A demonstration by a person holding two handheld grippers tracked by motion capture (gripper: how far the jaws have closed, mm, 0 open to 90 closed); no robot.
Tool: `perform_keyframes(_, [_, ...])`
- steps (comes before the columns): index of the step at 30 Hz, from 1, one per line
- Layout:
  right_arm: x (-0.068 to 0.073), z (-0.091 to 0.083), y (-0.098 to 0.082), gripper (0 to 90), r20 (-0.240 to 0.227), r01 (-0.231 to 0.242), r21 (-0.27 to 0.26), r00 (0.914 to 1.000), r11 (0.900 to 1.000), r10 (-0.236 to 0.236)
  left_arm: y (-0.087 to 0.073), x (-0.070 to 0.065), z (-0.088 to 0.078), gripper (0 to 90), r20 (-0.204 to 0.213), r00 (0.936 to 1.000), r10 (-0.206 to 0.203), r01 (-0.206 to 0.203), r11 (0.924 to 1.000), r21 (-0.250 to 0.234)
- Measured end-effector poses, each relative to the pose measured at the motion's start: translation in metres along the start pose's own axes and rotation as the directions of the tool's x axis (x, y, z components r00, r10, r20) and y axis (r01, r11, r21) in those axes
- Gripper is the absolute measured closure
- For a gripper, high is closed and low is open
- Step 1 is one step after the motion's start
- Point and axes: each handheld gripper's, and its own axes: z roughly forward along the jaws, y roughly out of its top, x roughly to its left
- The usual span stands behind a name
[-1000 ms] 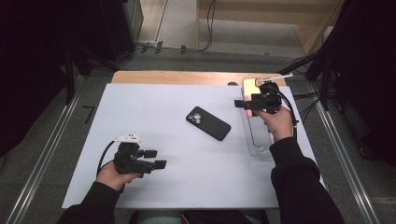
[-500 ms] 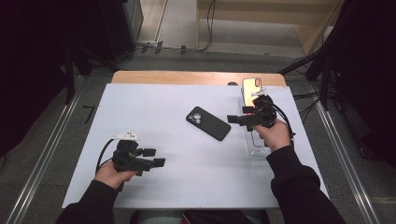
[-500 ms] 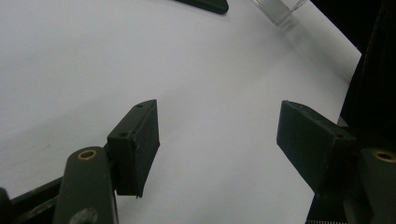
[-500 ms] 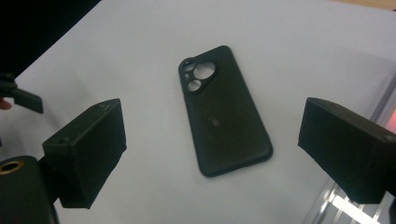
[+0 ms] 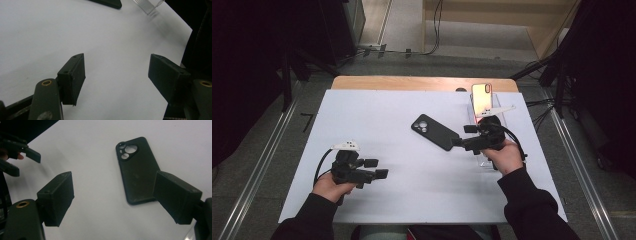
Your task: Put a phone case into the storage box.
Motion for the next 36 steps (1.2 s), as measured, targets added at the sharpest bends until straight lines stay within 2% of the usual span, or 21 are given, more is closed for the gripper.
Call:
perform_keyframes(8, [0.01, 0.004, -0.014, 15.5, -0.029, 0.018, 0.02, 0.9994, 1.0, -0.018, -0.003, -0.001, -0.004, 30.6, -0.002, 1.0, 0.001, -0.001, 1.0, -0.009])
perform_keyframes(22, [0.03, -0.004, -0.046, 15.5, -0.089, 0.069, 0.042, 0.9939, 0.997, -0.065, -0.004, -0.004, -0.007, 30.6, 0.002, 0.9999, 0.011, -0.011, 0.9998, -0.016])
perform_keyframes(29, [0.03, -0.004, -0.065, 15.6, -0.099, 0.081, 0.068, 0.9923, 0.994, -0.074, -0.006, -0.004, -0.009, 30.6, -0.003, 1.0, 0.008, -0.008, 0.9998, -0.019])
perform_keyframes(36, [0.028, -0.004, -0.071, 15.6, -0.096, 0.076, 0.082, 0.9931, 0.994, -0.068, -0.006, -0.004, -0.009, 30.6, -0.002, 0.9999, 0.011, -0.011, 0.9998, -0.017])
